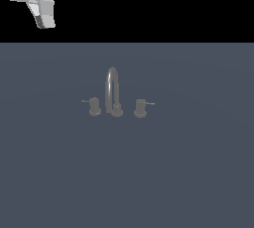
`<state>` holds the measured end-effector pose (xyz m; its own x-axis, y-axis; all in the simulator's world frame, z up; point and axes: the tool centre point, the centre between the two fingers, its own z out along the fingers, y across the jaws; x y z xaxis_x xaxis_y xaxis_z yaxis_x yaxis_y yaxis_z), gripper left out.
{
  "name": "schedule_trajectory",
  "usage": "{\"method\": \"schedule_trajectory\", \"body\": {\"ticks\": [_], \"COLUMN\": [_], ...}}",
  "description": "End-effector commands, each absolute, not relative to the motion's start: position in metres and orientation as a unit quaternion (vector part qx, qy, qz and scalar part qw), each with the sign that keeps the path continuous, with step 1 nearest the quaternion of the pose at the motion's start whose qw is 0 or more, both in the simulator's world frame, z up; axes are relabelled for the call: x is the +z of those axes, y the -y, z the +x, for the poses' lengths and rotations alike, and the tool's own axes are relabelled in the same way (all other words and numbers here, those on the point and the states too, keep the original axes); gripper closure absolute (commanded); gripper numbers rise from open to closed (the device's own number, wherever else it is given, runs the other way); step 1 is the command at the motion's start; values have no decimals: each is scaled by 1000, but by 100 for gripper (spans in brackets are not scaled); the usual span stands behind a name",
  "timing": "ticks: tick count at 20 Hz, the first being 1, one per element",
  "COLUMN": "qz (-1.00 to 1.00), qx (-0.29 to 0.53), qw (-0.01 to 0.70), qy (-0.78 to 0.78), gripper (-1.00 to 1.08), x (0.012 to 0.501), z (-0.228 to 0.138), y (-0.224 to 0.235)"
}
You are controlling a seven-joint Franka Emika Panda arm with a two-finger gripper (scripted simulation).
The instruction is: Turn on the faucet by rotating a designated handle.
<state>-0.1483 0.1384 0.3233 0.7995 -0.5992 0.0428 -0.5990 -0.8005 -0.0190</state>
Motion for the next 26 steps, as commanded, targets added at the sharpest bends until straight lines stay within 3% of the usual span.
{"method": "schedule_trajectory", "body": {"ticks": [1, 26], "qz": [-941, -855], "qx": [-22, -13], "qw": [3, 5], "qy": [-338, -519], "gripper": [108, 108], "x": [311, 206], "z": [-138, -37], "y": [-146, -184]}}
